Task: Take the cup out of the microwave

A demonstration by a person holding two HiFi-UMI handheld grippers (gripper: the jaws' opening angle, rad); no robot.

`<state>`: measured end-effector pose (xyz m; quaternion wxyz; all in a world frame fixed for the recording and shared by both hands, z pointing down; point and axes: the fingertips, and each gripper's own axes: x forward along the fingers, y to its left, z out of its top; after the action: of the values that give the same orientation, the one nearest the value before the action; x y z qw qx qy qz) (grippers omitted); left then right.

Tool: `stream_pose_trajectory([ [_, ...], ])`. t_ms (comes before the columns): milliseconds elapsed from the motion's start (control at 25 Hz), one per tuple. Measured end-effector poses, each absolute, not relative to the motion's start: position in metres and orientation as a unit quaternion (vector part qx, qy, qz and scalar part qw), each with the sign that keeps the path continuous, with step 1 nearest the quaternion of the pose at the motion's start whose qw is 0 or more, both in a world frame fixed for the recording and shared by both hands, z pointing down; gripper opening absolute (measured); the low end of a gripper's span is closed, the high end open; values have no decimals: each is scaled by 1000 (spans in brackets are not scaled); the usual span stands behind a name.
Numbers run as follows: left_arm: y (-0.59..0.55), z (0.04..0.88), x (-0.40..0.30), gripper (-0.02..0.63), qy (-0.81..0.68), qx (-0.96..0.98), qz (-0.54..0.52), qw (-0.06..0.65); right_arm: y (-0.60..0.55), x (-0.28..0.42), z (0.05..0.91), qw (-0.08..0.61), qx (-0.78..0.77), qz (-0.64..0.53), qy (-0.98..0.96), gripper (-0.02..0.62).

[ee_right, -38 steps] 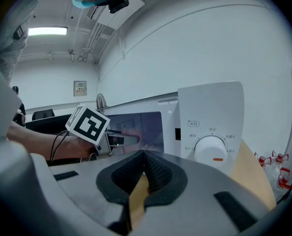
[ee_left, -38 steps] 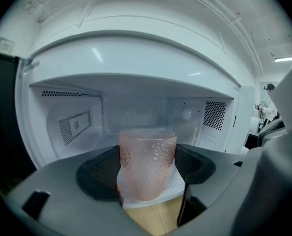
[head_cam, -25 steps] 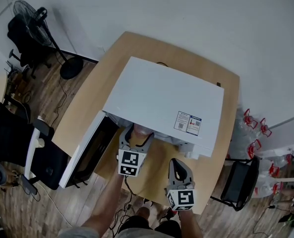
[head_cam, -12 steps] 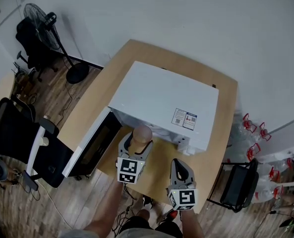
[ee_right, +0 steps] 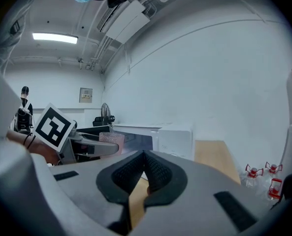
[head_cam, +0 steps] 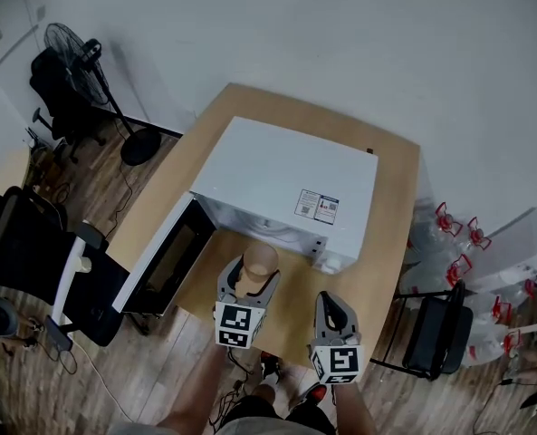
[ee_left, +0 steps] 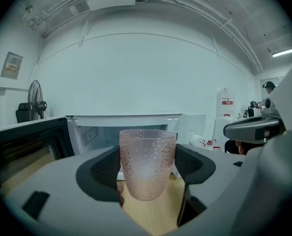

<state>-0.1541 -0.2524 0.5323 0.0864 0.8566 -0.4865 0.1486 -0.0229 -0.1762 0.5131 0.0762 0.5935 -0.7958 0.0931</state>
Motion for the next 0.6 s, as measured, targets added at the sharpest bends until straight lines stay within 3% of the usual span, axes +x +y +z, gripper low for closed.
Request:
stream_pose_trajectory([
  [600, -179, 528, -68, 359, -431, 886, 150, 88, -112, 56, 509, 72, 643, 95, -757, 18],
])
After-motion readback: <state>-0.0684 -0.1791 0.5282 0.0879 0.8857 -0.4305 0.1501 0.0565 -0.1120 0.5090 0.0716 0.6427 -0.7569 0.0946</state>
